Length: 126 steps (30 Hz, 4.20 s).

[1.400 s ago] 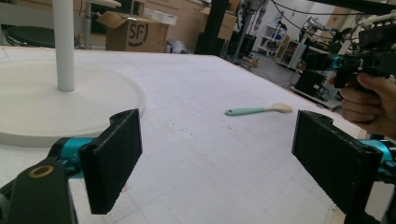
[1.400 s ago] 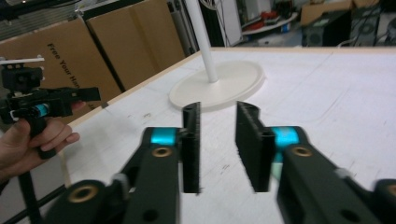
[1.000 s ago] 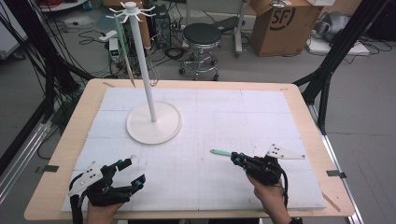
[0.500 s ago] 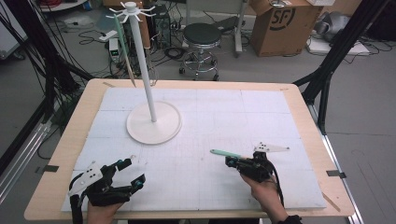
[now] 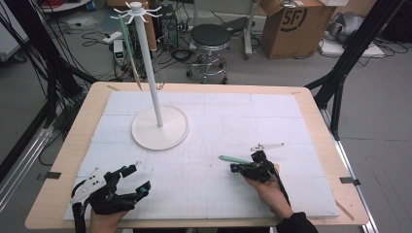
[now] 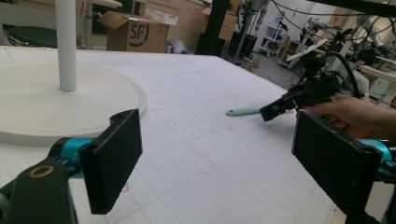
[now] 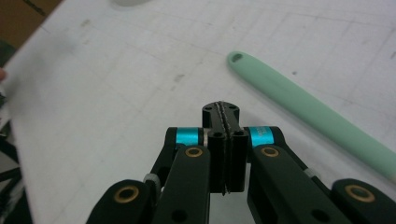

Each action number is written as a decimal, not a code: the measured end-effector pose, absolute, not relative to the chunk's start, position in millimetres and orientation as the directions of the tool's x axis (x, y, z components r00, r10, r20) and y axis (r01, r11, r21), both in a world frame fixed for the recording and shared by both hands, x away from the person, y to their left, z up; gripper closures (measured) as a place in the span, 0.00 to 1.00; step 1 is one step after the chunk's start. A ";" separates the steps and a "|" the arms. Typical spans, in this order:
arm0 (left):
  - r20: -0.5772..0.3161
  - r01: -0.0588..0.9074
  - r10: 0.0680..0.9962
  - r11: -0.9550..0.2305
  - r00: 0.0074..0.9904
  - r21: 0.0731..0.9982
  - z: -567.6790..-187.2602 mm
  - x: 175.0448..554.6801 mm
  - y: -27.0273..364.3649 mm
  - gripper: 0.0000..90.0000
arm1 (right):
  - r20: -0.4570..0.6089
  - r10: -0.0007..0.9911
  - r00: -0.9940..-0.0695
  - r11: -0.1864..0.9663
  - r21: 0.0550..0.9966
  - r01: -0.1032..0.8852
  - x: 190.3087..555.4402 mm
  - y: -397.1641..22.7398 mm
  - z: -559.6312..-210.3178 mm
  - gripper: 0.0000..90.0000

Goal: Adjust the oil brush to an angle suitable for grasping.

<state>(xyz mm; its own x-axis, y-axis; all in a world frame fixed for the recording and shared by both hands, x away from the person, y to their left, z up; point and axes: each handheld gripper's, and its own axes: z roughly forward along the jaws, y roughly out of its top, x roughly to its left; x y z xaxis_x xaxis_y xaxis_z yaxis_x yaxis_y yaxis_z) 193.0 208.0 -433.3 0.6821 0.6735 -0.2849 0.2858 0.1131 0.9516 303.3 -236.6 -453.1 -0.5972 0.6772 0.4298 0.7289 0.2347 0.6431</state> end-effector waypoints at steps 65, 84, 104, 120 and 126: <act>-0.285 0.282 0.671 0.117 0.685 0.952 -432.6 192.2 208.9 0.19 | 0.440 0.791 -0.425 0.069 0.626 0.777 376.6 -225.8 -460.3 1.00; -0.279 0.274 0.672 0.117 0.686 0.955 -432.1 191.8 209.1 0.19 | 0.466 0.811 -0.355 -0.036 0.644 0.764 360.0 -286.2 -444.3 1.00; -0.278 0.271 0.670 0.117 0.688 0.955 -431.5 191.3 208.4 0.19 | 0.466 0.821 -0.329 -0.007 0.585 0.811 338.8 -304.6 -457.6 1.00; -0.279 0.271 0.669 0.120 0.689 0.955 -431.3 191.3 208.0 0.19 | 0.474 0.803 -0.360 0.011 0.593 0.805 329.0 -282.1 -459.5 1.00; -0.279 0.270 0.669 0.121 0.688 0.955 -431.1 191.1 207.9 0.19 | 0.485 0.792 -0.372 0.012 0.596 0.803 327.0 -272.8 -461.3 1.00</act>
